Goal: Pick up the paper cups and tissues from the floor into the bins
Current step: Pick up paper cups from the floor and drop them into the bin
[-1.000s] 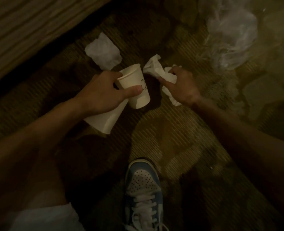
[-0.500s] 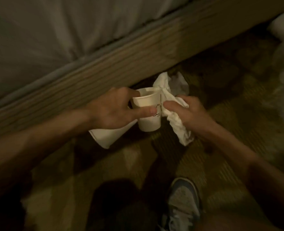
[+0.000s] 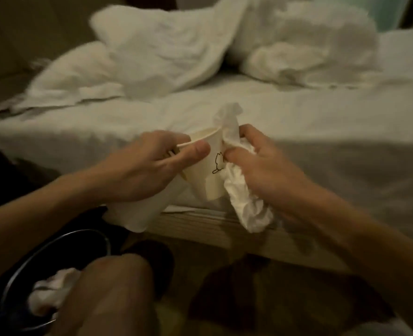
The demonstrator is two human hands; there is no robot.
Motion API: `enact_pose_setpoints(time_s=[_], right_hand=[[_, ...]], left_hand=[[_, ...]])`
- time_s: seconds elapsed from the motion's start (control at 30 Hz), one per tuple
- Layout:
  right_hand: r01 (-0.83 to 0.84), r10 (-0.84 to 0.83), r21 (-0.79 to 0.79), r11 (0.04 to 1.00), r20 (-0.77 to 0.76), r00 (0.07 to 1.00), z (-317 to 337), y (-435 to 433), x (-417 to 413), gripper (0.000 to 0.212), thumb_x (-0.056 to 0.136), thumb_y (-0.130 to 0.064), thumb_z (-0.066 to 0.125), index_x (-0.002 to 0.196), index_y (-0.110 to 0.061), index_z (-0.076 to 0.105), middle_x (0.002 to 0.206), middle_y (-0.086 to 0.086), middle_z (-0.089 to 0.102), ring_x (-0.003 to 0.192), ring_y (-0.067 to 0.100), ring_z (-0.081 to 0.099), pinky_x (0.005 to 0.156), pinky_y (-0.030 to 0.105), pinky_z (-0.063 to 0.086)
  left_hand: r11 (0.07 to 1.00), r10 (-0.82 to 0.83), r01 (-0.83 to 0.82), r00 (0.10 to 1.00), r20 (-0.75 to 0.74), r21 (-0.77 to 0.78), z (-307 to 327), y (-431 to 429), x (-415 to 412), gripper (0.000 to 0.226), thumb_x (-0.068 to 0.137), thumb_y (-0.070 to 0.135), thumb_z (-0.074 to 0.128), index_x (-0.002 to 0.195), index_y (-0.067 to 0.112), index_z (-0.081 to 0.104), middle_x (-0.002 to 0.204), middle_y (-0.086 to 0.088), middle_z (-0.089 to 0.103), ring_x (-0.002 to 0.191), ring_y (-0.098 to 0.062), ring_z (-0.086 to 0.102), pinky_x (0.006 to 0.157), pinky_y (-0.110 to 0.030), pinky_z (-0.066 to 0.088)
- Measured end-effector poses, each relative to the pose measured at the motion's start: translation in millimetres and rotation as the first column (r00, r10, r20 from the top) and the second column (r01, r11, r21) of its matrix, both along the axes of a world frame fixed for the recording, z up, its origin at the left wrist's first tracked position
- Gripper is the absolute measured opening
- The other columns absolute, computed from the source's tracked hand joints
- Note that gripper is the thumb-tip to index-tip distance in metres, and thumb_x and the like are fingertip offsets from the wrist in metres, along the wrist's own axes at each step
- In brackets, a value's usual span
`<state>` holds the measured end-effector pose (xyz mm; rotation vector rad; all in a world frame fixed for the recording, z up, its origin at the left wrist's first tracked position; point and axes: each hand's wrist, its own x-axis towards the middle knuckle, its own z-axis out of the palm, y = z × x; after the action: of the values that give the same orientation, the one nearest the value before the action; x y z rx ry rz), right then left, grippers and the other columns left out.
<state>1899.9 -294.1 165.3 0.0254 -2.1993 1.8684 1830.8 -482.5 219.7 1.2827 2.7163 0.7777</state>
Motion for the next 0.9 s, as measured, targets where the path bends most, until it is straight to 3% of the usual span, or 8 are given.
enact_pose_setpoints(time_s=[0.23,0.33,0.43,0.53,0.63,0.73,0.83,0.9], right_hand=[[-0.251,0.256,0.068,0.966,-0.09,0.962,36.3,-201.9,-69.0,0.011,0.097,-0.031,0.049,0.103,-0.034,0.057,0.094,-0.009,0.067,0.084,0.01,0.065,0.075,0.038,0.055],[-0.456,0.457,0.046,0.889,-0.014,0.889,32.0,-289.2,-90.0,0.02,0.091,-0.044,0.052,0.105,-0.031,0.058,0.1,-0.004,0.068,0.092,0.015,0.066,0.084,0.045,0.055],[-0.61,0.606,0.003,0.792,0.113,0.788,-0.6,-354.0,-102.0,0.035,0.076,-0.051,0.051,0.105,-0.033,0.058,0.101,-0.009,0.067,0.094,0.01,0.065,0.08,0.038,0.053],[-0.651,0.629,0.045,0.758,0.216,0.747,-53.9,-391.1,-114.4,0.012,0.079,-0.042,0.044,0.089,-0.037,0.049,0.089,-0.015,0.059,0.082,-0.004,0.057,0.072,0.033,0.046],[-0.676,0.61,0.219,0.704,0.303,0.733,-114.0,-402.8,-122.5,0.013,0.097,-0.03,0.042,0.102,-0.042,0.038,0.098,-0.017,0.055,0.089,-0.016,0.055,0.068,0.016,0.041],[-0.713,0.622,0.433,0.551,0.358,0.697,-159.5,-400.2,-127.8,0.04,0.098,-0.025,0.05,0.134,-0.03,0.034,0.132,-0.014,0.048,0.124,0.007,0.049,0.092,0.016,0.045],[-0.735,0.672,0.562,0.379,0.379,0.636,-175.6,-403.7,-134.5,0.046,0.094,-0.032,0.058,0.135,-0.029,0.038,0.131,-0.009,0.052,0.118,0.01,0.052,0.086,0.012,0.042],[-0.739,0.673,0.632,0.235,0.443,0.592,-179.4,-408.4,-132.4,0.049,0.09,-0.049,0.058,0.132,-0.029,0.044,0.128,-0.004,0.055,0.113,0.013,0.053,0.085,0.023,0.044]], left_hand=[[0.94,0.34,-0.341,0.94,0.028,0.003,45.3,-207.7,-5.3,0.058,0.083,0.081,0.035,0.094,0.036,0.069,0.089,0.01,0.072,0.08,-0.008,0.068,0.075,-0.042,0.056],[0.858,0.51,-0.513,0.857,0.078,0.026,34.9,-293.2,4.0,0.042,0.078,0.08,0.037,0.086,0.049,0.066,0.08,0.016,0.07,0.071,-0.001,0.065,0.062,-0.019,0.052],[0.763,0.643,-0.646,0.76,0.091,-0.003,-0.9,-362.7,19.9,0.058,0.076,0.082,0.035,0.079,0.032,0.064,0.077,0.011,0.067,0.069,-0.003,0.062,0.063,-0.028,0.052],[0.7,0.703,-0.714,0.689,0.177,0.001,-43.6,-408.4,31.2,0.068,0.078,0.083,0.035,0.083,0.021,0.064,0.079,0.0,0.067,0.069,-0.017,0.063,0.065,-0.045,0.053],[0.662,0.72,-0.749,0.645,0.255,0.028,-79.6,-426.4,33.9,0.062,0.08,0.079,0.038,0.078,0.023,0.064,0.068,0.0,0.063,0.053,-0.011,0.052,0.053,-0.032,0.043],[0.655,0.718,-0.755,0.636,0.283,0.038,-107.7,-433.8,31.9,0.06,0.082,0.079,0.037,0.076,0.025,0.061,0.067,0.0,0.061,0.052,-0.016,0.05,0.05,-0.027,0.038],[0.632,0.733,-0.775,0.605,0.31,0.021,-126.2,-442.0,28.0,0.067,0.084,0.079,0.035,0.08,0.018,0.062,0.071,-0.005,0.061,0.055,-0.016,0.052,0.05,-0.025,0.039],[0.615,0.741,-0.788,0.583,0.333,0.011,-136.5,-444.0,25.1,0.065,0.084,0.078,0.035,0.08,0.019,0.063,0.071,-0.001,0.061,0.054,-0.01,0.052,0.05,-0.023,0.039]])
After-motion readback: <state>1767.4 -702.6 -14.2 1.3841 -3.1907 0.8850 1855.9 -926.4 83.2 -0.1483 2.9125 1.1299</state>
